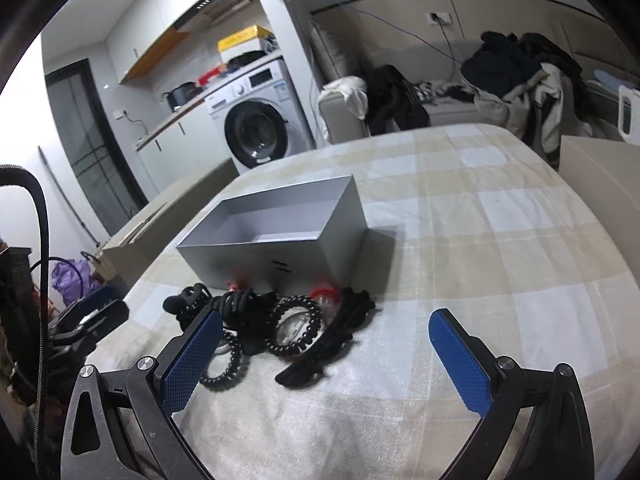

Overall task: Organize jewelry
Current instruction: 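Grasp the long black hair clip with right tool while left tool grasps black claw clip, then lift both held clips and carry them over the silver box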

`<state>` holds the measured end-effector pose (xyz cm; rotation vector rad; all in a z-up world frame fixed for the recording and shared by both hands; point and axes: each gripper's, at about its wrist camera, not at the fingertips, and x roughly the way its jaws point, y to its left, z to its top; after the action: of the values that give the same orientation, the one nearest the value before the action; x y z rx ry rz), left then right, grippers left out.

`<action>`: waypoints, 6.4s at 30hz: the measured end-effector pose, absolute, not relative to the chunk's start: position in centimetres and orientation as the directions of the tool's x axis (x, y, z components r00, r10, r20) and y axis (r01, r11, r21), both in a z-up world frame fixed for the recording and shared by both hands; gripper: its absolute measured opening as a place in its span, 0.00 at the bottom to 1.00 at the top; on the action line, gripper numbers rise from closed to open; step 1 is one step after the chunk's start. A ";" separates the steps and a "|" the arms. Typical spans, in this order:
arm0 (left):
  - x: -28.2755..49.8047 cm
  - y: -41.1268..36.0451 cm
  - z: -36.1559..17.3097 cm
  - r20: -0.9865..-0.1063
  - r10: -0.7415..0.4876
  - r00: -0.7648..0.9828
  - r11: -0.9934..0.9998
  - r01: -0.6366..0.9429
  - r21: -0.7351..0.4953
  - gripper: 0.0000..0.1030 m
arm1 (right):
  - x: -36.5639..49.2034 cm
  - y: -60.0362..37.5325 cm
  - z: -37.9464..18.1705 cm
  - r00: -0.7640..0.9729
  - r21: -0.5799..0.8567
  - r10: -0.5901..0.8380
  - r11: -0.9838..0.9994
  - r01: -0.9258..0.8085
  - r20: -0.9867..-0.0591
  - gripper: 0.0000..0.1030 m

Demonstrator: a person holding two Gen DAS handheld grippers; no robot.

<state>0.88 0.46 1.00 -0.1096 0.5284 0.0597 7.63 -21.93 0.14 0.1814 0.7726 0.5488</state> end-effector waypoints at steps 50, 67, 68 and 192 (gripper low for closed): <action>4.2 1.4 0.2 -0.640 -0.074 0.764 0.996 0.023 -0.087 0.84 | 10.2 -19.3 -2.4 0.436 0.238 0.392 0.899 -0.367 -0.810 0.36; 4.2 1.6 0.3 -0.634 -0.079 0.769 0.995 0.027 -0.091 0.84 | 10.2 -18.4 -2.4 0.444 0.133 0.323 0.904 -0.407 -0.836 0.35; 4.2 1.5 0.3 -0.634 -0.080 0.769 0.995 0.027 -0.092 0.84 | 10.1 -18.3 -2.4 0.450 0.113 0.309 0.905 -0.411 -0.837 0.35; 7.6 1.5 4.4 -0.547 -0.142 0.825 0.986 0.069 -0.151 0.38 | 13.9 -19.1 5.4 0.531 0.403 0.596 0.802 -0.442 -0.603 0.17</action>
<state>7.56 1.45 4.45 -0.1272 0.5899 -0.1123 13.95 -19.07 5.35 0.2110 0.7983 0.6242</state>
